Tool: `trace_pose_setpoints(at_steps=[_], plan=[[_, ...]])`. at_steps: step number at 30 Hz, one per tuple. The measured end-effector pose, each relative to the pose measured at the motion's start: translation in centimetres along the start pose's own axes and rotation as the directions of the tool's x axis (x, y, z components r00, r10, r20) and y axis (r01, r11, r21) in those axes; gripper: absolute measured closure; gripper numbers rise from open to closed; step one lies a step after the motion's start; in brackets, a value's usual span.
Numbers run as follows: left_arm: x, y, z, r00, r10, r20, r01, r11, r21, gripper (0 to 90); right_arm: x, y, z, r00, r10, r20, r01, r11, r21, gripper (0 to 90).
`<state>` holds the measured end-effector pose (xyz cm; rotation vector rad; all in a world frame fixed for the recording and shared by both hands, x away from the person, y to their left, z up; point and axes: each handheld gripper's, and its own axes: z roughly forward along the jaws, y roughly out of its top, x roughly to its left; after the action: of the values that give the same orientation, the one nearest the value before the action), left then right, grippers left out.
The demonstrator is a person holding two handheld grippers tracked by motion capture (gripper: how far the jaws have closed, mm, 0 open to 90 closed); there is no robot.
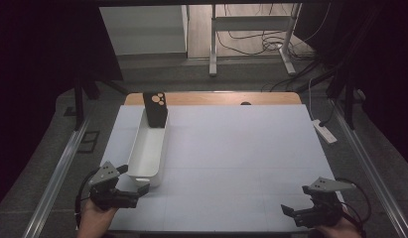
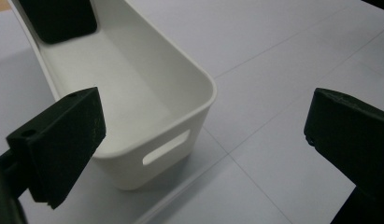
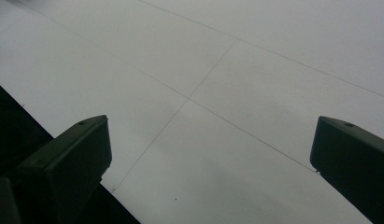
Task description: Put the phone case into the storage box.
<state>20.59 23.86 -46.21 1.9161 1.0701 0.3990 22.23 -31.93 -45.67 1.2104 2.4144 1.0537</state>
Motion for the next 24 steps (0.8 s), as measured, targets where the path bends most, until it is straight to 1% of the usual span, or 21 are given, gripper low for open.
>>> trace_pose_setpoints(at_steps=[10,24], plan=[[-0.5,-1.5,-0.8,0.9995,-0.018,-0.026,0.018,0.9998,0.01,0.0,0.0,0.0,0.1,1.0,-0.002,0.001,0.002,1.0,0.004,0.0],[-1.1,-2.9,-1.4,0.9986,-0.031,-0.043,0.033,0.9989,0.033,0.0,0.0,0.0,0.1,1.0,-0.006,0.003,0.006,1.0,0.007,0.0]])
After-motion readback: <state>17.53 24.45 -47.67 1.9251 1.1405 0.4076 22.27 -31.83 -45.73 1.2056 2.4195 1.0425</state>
